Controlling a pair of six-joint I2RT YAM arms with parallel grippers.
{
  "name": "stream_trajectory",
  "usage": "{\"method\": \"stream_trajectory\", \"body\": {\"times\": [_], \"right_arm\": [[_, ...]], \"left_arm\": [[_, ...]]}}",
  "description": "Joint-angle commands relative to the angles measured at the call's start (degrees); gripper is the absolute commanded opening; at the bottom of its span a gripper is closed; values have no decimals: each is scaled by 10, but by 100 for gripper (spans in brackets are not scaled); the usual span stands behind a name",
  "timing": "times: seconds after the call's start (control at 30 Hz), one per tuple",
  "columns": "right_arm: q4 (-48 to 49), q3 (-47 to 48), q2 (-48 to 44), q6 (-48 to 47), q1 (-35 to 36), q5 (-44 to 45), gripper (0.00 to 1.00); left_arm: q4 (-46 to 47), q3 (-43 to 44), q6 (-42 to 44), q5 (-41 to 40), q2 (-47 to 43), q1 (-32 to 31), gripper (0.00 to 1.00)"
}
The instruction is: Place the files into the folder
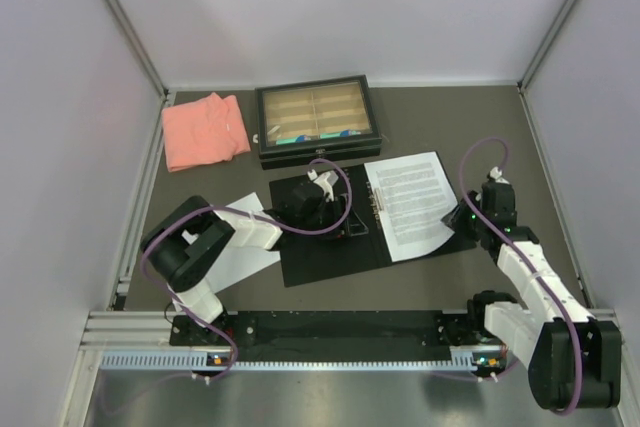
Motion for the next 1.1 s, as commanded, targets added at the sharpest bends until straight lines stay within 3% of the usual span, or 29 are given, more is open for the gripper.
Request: {"method": "stream_trajectory", "body": {"times": [0.0,0.03,0.13,0.3,0.33,0.43,0.5,0.63,0.83,0.9,1.07], "right_arm": [[-41,26,-14,-7,-7,-3,42],[-57,32,-17,-3,-7,13,63],[-139,68,-43,7,-7,92,98],[-184,144,-75,-11,-7,153,99],[-184,152,-73,-13,-7,156,99],[-177,185,-47,-29,50,183,99],[-166,209,-31,-33,127,220,99],[-100,259,41,-62,284,258,99],[-7,436,297,-115,485,242,94],[-4,536,413,-139,512,215,91],[13,719,601,-156,554,109,77]], "left_arm": [[6,11,13,7,-2,-6,72],[2,12,16,7,-9,-6,73],[-50,29,25,1,-59,-6,80],[-198,80,69,-65,-196,-5,83],[-263,85,76,-86,-216,-3,83],[-347,85,88,-169,-296,9,84],[-429,73,83,-211,-352,28,84],[-546,40,52,-243,-439,134,84],[-695,-3,-18,-308,-551,242,87],[-705,-19,-54,-331,-579,246,87],[-718,-55,-142,-346,-597,250,82]]}}
